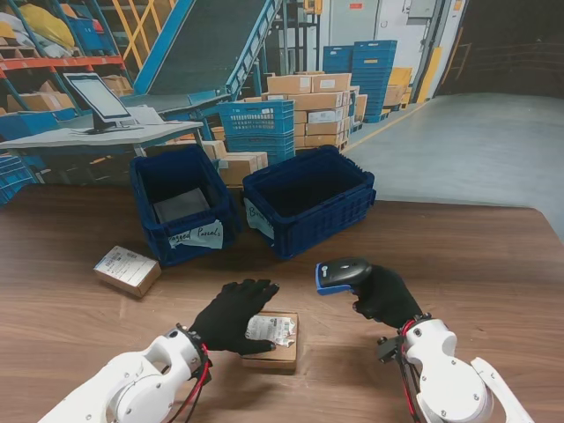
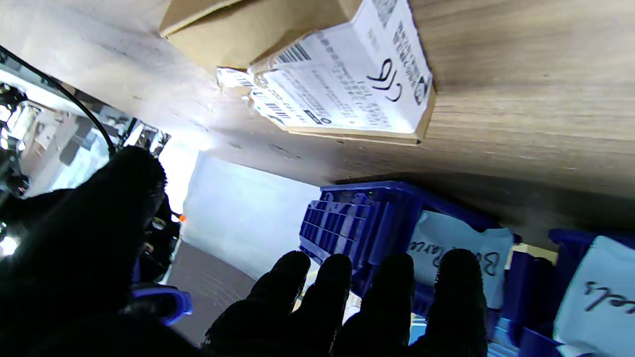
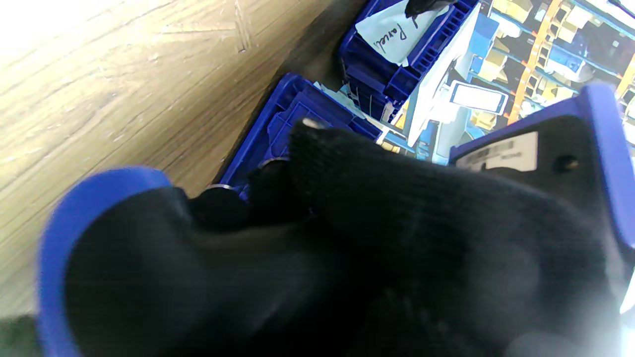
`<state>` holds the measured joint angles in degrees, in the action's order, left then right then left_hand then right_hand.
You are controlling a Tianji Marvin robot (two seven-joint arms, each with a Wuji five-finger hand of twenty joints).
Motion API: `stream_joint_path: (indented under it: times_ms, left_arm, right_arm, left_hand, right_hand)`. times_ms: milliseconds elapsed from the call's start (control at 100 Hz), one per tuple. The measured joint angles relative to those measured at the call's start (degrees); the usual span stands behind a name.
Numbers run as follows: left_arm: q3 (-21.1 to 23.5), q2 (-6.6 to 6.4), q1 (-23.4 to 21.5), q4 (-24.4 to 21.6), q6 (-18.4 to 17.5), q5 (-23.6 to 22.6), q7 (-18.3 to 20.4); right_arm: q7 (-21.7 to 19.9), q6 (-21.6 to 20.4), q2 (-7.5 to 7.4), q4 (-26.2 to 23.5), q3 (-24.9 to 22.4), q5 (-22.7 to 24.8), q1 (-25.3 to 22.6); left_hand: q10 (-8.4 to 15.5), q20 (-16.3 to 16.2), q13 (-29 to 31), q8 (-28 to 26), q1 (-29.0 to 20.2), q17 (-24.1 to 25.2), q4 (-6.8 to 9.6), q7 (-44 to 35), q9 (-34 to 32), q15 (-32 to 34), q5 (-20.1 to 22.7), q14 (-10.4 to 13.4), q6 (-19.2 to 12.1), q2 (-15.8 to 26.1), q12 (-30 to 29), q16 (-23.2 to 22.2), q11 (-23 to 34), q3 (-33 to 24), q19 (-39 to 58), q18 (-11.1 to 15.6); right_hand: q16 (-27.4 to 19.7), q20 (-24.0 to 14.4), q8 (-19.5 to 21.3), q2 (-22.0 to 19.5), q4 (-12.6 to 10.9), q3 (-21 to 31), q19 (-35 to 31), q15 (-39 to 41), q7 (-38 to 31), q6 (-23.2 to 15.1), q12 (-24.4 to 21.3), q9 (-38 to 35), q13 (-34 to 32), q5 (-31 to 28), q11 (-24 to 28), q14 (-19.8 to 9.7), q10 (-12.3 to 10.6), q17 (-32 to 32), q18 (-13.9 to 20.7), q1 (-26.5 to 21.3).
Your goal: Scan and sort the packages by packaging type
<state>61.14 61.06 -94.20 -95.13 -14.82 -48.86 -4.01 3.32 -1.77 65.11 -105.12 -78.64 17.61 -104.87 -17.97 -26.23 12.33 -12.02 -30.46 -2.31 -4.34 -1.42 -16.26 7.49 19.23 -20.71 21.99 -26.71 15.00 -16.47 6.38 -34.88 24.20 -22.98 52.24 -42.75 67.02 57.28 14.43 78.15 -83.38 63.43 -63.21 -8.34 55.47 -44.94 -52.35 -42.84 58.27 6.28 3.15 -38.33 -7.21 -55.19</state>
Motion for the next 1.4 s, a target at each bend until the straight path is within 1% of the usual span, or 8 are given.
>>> stream_joint_path:
  times_ms: [150,280,520,640,810,1040,1270,1400]
  left_arm:
    - [2.3,0.37,-1.94,-0.1,-1.38,4.3,0.03]
    - [3.82,0.5,-2.59,0.24,-4.78,7.02,0.86]
    - [4.91,0.49,-3.16,0.89,-5.11,6.5,0.86]
    - [5.44,0.44,-3.52,0.89,-5.28,6.51,1.0]
    - [5.79,0.44,-3.59,1.07,-5.86,7.05,1.35]
    - [6.23,0.44,-3.74,1.09,-5.8,7.7,1.67]
    - [6.36,0.4,-3.83,1.09,-5.8,7.92,2.15]
    - [6.44,0.38,-3.82,1.0,-5.8,7.93,2.49]
  right_arm:
    - [-0.06,0.71,-0.24,-1.52,0.28,2.38,-0.94]
    - [0.19,0.98,-0.42,-2.66,0.73,4.65,-2.04]
    - [1.53,0.83,-0.66,-3.38,1.98,9.18,-4.35]
    - [1.89,0.73,-0.87,-3.37,2.72,12.06,-5.13]
    - [1.11,-0.4,-1.18,-2.82,3.55,11.33,-5.35]
    - [0.75,-2.01,-1.52,0.39,6.07,12.06,-3.69]
    - [0.88,-2.33,-1.59,3.71,8.03,12.91,-1.36]
    - [1.79,-2.42,-1.61,5.02,8.61,16.0,-0.73]
  left_hand:
    - [0.01,0.0,0.02,-0.63,0.0,-0.01,0.01,-0.08,0.0,0.0,1.29,0.0,-0.28,0.0,0.01,0.0,1.62,-0.01,0.0,-0.05]
    - [0.01,0.0,0.02,-0.63,0.0,-0.01,0.01,-0.07,0.0,0.0,1.47,0.0,-0.29,0.0,0.01,0.0,2.04,-0.01,-0.09,-0.06]
    - [0.01,0.0,0.17,-0.75,0.0,-0.02,0.01,-0.12,0.0,0.0,1.99,0.0,-0.34,-0.01,0.01,0.01,2.66,-0.01,-0.7,-0.07]
    - [0.01,0.0,1.49,-1.17,0.0,-0.02,0.01,-0.12,0.0,0.22,1.99,-0.01,-0.34,-0.01,0.01,0.01,2.73,-0.01,-0.73,-0.1]
    - [0.01,0.01,1.49,-1.21,0.0,-0.02,0.01,-0.12,0.0,0.22,1.99,-0.01,-0.35,-0.01,0.01,-0.03,2.73,-0.01,-0.82,-0.1]
    - [0.0,0.02,1.49,-1.22,0.0,-0.02,0.01,-0.12,0.0,0.22,1.99,-0.01,-0.35,-0.01,0.01,-0.07,2.73,-0.01,-1.35,-0.11]
    - [-0.38,0.02,1.49,-1.24,0.0,-0.02,0.01,-0.12,0.0,0.22,1.99,-0.01,-0.35,-0.01,0.01,-0.08,2.73,-0.01,-1.37,-0.11]
    - [-0.38,0.02,1.49,-1.25,0.0,-0.02,0.01,-0.12,0.0,0.22,1.99,-0.01,-0.35,-0.01,0.01,-0.08,2.73,-0.01,-1.38,-0.11]
  right_hand:
    - [0.0,0.0,0.0,0.0,0.0,0.0,0.0,0.0,0.0,0.0,0.0,0.0,0.0,0.0,0.0,0.0,0.0,0.0,0.0,0.0]
    - [0.0,0.0,0.0,0.0,0.0,0.0,0.0,0.01,0.0,0.0,0.0,0.0,0.0,0.0,0.0,0.0,0.0,0.0,0.0,0.0]
    - [0.0,0.0,0.0,0.0,0.0,0.0,0.0,0.02,0.0,0.0,0.0,0.0,0.0,0.0,0.0,0.0,0.0,0.0,0.0,0.0]
    - [0.0,0.0,0.0,0.01,0.0,0.0,0.0,0.02,0.0,0.0,0.0,0.0,0.0,0.0,0.0,0.0,0.0,0.0,0.0,0.0]
    - [0.0,0.0,0.0,0.0,0.0,0.0,0.0,0.02,0.0,0.0,0.0,0.0,0.0,0.0,0.0,0.0,0.0,0.0,0.0,0.0]
    - [0.0,0.0,0.0,0.01,0.0,0.0,0.0,0.03,0.0,0.0,0.0,0.0,0.0,0.0,0.0,0.0,0.0,0.0,0.0,0.0]
    - [0.0,0.0,0.0,0.01,0.0,0.0,0.0,0.04,0.0,0.0,0.0,0.0,0.0,0.0,0.0,0.0,0.0,0.0,0.0,0.0]
    - [0.0,0.0,0.0,0.01,0.0,0.0,0.0,0.05,0.0,0.0,0.0,0.0,0.0,0.0,0.0,0.0,0.0,-0.01,0.0,0.0]
